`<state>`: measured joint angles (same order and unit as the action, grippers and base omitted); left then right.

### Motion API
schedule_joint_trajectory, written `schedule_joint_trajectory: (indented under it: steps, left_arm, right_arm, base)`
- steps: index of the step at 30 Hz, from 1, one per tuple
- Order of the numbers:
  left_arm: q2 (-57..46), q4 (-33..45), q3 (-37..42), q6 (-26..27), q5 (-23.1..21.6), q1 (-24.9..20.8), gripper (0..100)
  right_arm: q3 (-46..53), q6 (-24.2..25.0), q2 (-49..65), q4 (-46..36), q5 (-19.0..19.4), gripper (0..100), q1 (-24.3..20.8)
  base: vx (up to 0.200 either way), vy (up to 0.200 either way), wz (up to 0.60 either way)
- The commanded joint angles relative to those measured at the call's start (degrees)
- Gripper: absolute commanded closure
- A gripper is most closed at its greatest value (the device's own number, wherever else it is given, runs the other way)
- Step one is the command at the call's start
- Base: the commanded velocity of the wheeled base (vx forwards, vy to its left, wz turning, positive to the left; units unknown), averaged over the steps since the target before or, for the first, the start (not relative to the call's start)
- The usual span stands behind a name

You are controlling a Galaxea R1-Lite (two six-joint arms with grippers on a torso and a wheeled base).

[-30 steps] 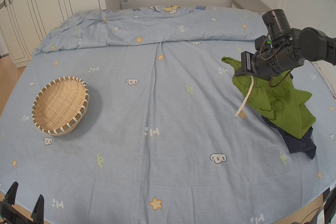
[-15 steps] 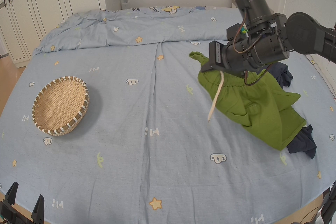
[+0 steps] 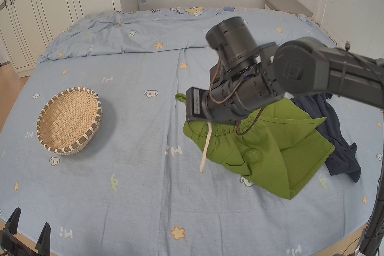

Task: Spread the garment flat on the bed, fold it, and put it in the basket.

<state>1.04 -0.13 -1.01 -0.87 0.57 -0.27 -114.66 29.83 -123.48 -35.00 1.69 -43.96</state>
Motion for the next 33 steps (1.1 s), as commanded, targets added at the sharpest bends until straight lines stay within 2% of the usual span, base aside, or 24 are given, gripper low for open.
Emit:
schedule_joint_trajectory:
  steps: [1,13,24,25,33]
  left_arm:
    - [-1.04,0.05,1.01,-0.19,0.04,0.00,0]
    - [-1.04,-0.04,1.01,-0.36,0.13,0.00,0]
    - [-1.04,-0.04,1.01,-0.36,0.13,0.00,0]
    - [-1.04,-0.04,1.01,-0.36,0.13,0.00,0]
    - [-1.04,0.05,1.01,-0.28,0.13,0.00,0]
  right_arm:
    - [0.07,2.34,-5.02,-0.33,-0.90,100,-2.53]
    - [0.07,3.30,-3.70,-1.83,1.38,100,-6.14]
    - [0.07,4.27,-5.81,-2.09,1.21,100,-5.79]
    - [0.07,4.36,-5.98,-2.09,1.21,0,-5.79]
    - [0.07,5.15,-6.16,-5.34,1.65,0,-7.63]
  base:
    - [0.000,0.000,0.00]
    - [0.000,0.000,0.00]
    - [0.000,0.000,0.00]
    - [0.000,0.000,0.00]
    - [0.000,0.000,0.00]
